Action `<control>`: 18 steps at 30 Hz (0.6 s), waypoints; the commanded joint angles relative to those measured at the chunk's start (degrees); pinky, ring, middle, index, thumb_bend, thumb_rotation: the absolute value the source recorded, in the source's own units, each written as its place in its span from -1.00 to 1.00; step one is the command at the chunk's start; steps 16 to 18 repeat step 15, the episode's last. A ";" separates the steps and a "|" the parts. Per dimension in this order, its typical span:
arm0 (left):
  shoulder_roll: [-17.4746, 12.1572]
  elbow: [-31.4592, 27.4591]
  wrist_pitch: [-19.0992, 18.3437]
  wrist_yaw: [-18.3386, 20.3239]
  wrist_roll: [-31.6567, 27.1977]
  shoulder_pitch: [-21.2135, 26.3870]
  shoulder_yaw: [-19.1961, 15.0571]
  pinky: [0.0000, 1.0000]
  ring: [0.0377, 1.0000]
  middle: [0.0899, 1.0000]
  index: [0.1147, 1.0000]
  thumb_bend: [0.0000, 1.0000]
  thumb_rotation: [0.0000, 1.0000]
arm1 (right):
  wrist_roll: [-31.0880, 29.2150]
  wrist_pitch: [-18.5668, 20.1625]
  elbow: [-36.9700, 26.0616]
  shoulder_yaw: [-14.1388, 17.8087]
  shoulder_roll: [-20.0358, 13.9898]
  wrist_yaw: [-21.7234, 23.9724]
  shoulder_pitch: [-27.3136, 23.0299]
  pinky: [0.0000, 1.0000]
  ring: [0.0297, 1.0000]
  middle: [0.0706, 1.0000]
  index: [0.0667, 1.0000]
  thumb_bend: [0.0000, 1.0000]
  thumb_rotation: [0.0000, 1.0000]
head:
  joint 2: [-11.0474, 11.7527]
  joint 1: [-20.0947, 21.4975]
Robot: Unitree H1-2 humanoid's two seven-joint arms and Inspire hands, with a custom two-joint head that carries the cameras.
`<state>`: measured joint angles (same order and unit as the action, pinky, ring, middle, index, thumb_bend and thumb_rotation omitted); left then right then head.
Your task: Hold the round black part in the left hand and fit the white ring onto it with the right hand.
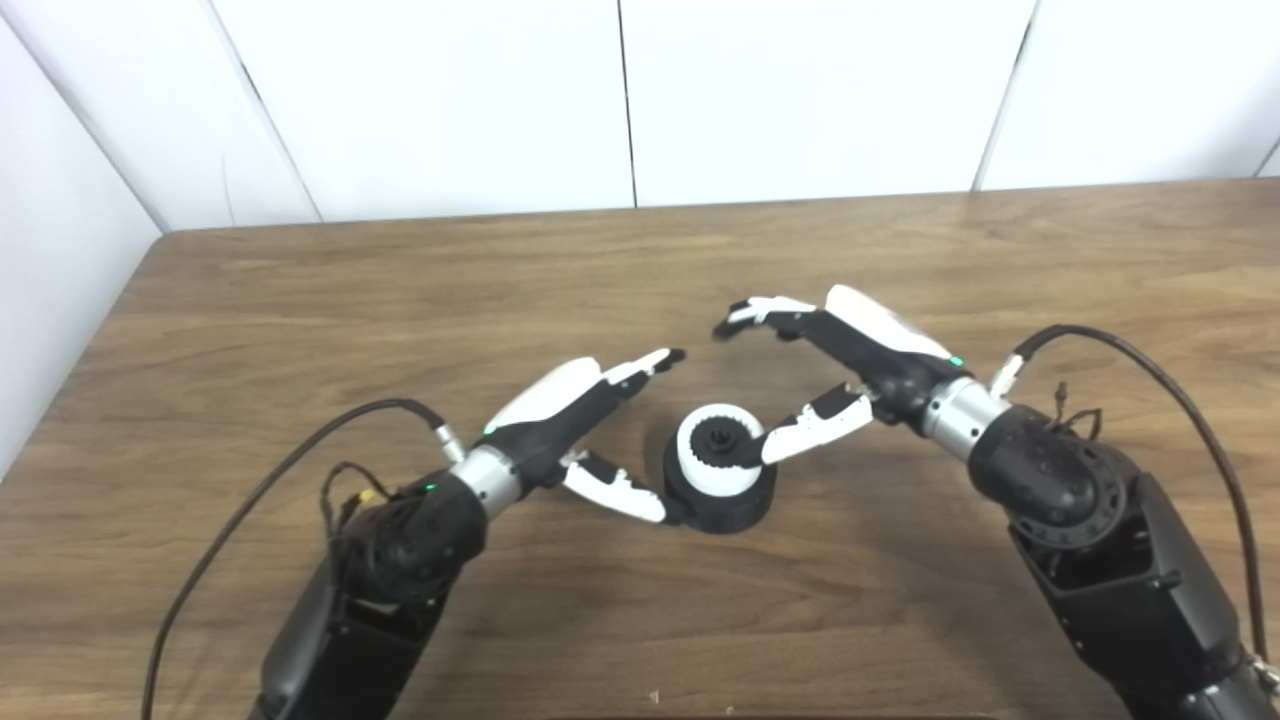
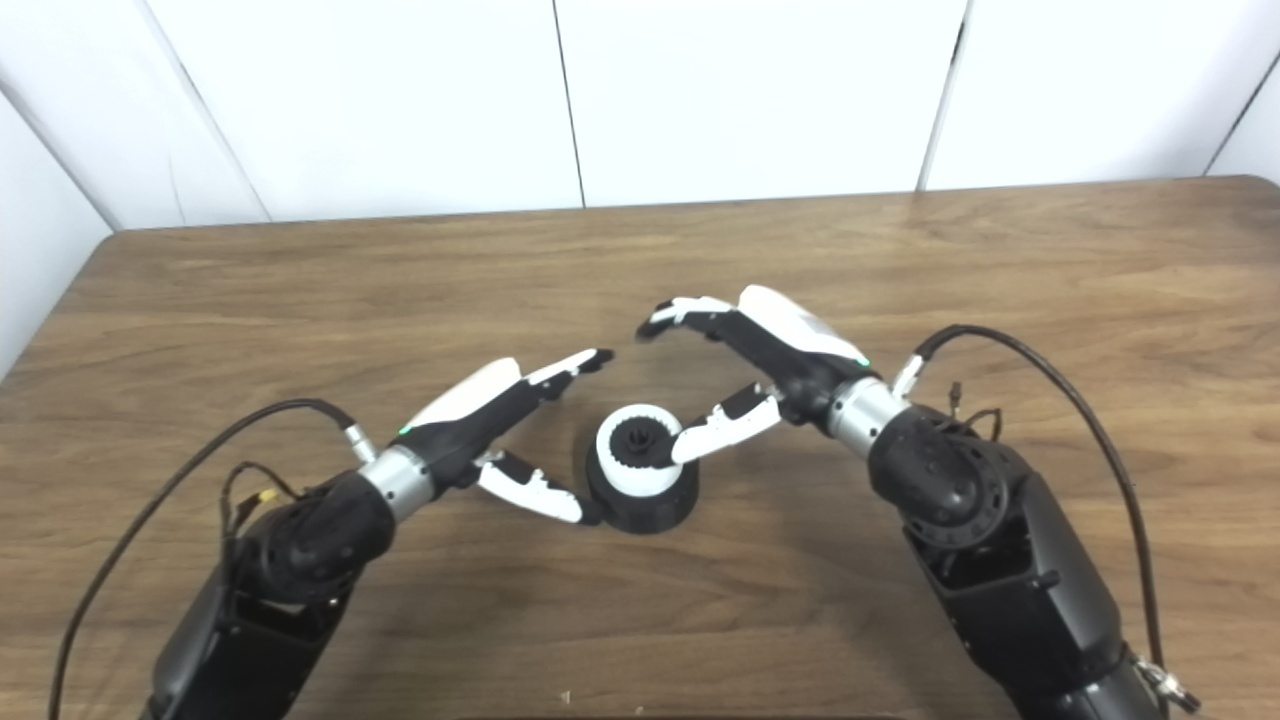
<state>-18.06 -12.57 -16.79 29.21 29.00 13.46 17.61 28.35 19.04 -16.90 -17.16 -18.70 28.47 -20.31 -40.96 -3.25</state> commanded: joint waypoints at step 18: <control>4.67 -3.04 5.55 -14.20 -20.67 -11.39 -22.25 0.92 0.98 0.99 0.99 0.41 0.79 | -10.31 -1.25 3.07 11.69 2.76 -9.29 6.16 0.69 0.79 0.83 0.89 0.25 0.59 | -0.24 2.11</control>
